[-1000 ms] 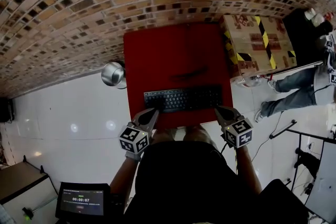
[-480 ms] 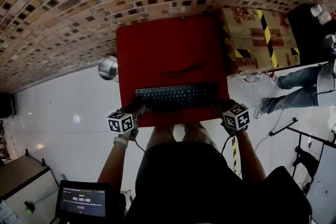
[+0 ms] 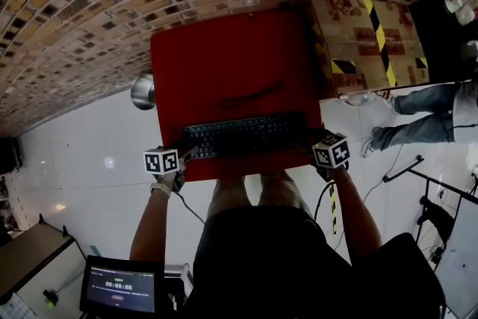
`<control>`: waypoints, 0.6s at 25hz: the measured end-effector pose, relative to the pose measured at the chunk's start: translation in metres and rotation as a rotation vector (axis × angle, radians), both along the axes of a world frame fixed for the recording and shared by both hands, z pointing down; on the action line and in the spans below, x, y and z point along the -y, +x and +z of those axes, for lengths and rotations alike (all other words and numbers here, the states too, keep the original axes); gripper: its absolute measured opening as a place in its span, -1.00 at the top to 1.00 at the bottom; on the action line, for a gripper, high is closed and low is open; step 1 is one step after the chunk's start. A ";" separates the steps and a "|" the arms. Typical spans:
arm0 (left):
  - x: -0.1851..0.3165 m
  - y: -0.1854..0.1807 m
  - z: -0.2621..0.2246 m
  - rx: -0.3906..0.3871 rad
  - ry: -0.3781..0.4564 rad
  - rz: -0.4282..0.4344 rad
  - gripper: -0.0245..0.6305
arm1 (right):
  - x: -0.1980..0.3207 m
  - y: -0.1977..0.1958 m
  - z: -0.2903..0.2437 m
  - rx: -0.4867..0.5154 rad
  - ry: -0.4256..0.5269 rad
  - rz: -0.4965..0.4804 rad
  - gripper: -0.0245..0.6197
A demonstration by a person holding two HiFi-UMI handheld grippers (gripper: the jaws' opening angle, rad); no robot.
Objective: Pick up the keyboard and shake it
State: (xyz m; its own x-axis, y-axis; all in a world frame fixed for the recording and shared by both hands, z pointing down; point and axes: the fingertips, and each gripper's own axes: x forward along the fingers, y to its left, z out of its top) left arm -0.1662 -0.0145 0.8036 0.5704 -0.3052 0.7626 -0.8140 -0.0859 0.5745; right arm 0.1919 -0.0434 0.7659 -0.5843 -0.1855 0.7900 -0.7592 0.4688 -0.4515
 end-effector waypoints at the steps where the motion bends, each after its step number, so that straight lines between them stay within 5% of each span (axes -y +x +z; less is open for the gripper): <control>1: 0.000 0.001 0.003 -0.006 -0.013 0.006 -0.11 | 0.000 0.000 0.004 -0.001 -0.009 0.001 0.03; 10: -0.005 0.012 0.011 -0.030 -0.064 0.071 -0.11 | 0.006 0.008 0.027 0.019 -0.094 -0.002 -0.14; 15: -0.004 0.011 0.010 -0.048 -0.082 0.096 -0.07 | 0.010 0.012 0.038 0.124 -0.211 0.014 -0.14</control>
State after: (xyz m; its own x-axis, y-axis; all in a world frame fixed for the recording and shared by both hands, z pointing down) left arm -0.1547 -0.0106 0.8133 0.6300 -0.1854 0.7541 -0.7760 -0.1132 0.6205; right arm 0.2039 -0.0529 0.8040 -0.6781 -0.0331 0.7342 -0.6974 0.3443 -0.6286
